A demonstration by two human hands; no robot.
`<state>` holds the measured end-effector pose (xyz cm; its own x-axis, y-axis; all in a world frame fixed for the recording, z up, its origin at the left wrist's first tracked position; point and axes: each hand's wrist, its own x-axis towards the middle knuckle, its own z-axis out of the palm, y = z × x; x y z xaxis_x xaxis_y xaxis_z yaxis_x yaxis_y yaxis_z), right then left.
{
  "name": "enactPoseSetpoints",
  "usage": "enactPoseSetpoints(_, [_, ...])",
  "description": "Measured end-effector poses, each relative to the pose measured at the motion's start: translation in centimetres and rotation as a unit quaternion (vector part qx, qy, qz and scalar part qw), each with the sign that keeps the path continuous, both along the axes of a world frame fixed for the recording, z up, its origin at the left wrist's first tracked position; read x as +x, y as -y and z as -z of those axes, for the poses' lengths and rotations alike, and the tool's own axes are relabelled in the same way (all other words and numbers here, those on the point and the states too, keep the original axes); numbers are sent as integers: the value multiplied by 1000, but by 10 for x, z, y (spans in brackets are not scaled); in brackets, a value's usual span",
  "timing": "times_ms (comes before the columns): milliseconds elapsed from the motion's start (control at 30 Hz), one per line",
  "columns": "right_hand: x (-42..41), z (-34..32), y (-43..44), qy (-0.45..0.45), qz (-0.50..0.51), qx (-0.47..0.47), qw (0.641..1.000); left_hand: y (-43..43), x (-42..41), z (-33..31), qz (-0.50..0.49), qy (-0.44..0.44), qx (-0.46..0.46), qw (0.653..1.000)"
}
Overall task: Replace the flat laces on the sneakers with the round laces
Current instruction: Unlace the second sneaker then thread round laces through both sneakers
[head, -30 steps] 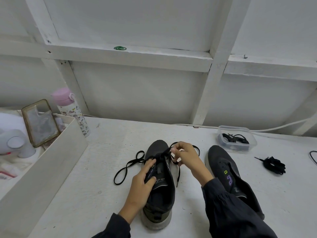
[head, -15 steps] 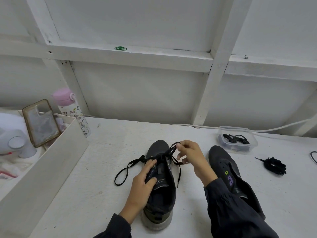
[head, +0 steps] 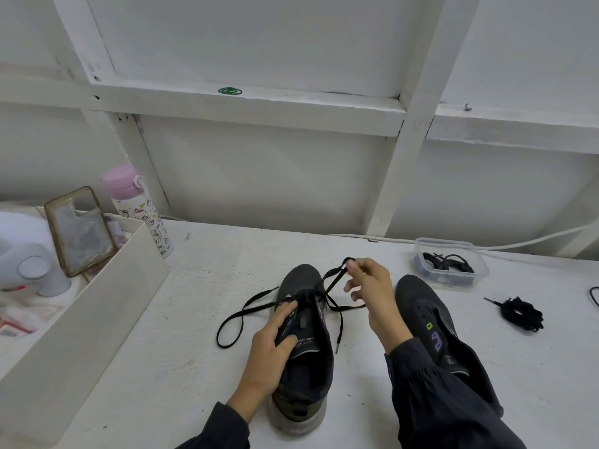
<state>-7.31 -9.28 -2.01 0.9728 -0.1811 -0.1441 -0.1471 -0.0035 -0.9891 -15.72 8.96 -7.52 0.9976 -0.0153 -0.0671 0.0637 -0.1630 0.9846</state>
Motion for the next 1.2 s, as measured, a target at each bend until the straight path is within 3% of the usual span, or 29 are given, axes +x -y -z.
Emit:
enactPoseSetpoints(67, [-2,-1,2,-15,-15,-8,1000,0,0,0,-5,-2,-1,1000])
enactPoseSetpoints(200, [-14,8,-7,-74,-184,-102,975,0,0,1,-8,5,3,1000])
enactPoseSetpoints(267, [-16,13,-11,-62,-196,-107,973,0,0,0,-6,4,0,1000])
enactPoseSetpoints(367, [-10,9,-8,-34,-157,-125,979,-1,-1,1,-3,6,-5,1000])
enactPoseSetpoints(500, [4,-1,8,3,11,-19,1000,0,0,1,-7,-3,-12,1000])
enactPoseSetpoints(567, [5,-3,13,4,37,2,999,1,0,1,-8,0,-8,1000])
enactPoseSetpoints(733, [-15,8,-3,-81,-144,-78,983,1,0,1,-3,8,-8,1000])
enactPoseSetpoints(900, [-17,12,-10,-75,-195,-88,974,1,1,1,-4,11,-4,1000])
enactPoseSetpoints(967, [-10,8,-7,-66,-160,-97,980,0,1,2,-2,8,-10,1000])
enactPoseSetpoints(1100, [5,0,10,-8,52,-23,998,1,0,3,-4,4,-19,1000])
enactPoseSetpoints(1200, [2,2,10,-26,33,-25,999,1,0,3,-1,9,-20,1000])
